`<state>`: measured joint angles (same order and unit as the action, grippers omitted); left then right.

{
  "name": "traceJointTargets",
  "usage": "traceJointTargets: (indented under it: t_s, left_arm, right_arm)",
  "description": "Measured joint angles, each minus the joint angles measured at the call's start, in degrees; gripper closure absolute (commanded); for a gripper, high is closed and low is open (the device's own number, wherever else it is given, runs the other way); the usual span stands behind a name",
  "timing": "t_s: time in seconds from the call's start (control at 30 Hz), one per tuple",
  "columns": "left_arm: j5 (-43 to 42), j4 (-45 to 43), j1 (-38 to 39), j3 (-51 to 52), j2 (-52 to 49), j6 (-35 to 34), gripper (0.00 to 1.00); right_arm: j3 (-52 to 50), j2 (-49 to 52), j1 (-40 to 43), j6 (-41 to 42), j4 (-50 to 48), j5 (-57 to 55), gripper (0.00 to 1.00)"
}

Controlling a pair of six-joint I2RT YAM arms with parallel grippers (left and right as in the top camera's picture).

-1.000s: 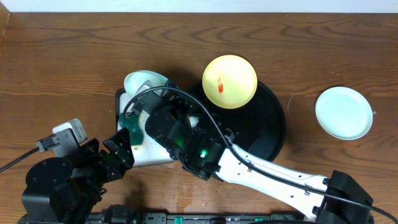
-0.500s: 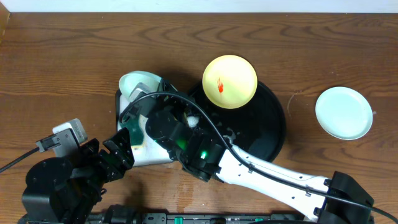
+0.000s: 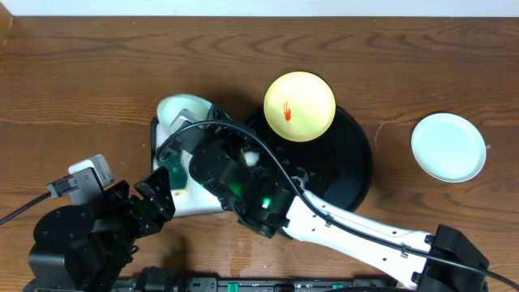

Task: Clean dirty plates on tray and stack at the side
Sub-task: 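Carry the plate right and stack it on the cleaned plate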

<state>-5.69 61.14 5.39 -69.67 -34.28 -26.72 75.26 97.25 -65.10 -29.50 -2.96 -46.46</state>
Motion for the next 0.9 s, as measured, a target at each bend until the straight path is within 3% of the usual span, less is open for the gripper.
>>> traceJointTargets:
  t_s: [0.17,0.37,0.47,0.63,0.9]
  left_arm:
    - [0.0,-0.02,0.0,-0.02,0.0,0.0,0.19]
    - [0.0,0.02,0.0,-0.13,-0.02,0.0,0.19]
    - [0.0,-0.02,0.0,-0.15,-0.02,0.0,0.19]
    - [0.0,0.0,0.0,-0.22,-0.02,0.0,0.19]
    - [0.0,0.0,0.0,-0.22,-0.02,0.0,0.19]
  right_arm:
    - [0.11,-0.39,1.25,10.16,9.94,0.96,0.99]
    - [0.04,-1.33,9.51,35.34,27.58,13.92,0.99]
    - [-0.07,-4.0,18.21,44.96,32.41,26.71,0.99]
    - [-0.04,-11.32,35.3,52.13,38.75,43.45,0.99]
    - [0.07,-14.69,64.17,55.95,52.17,52.98,0.99]
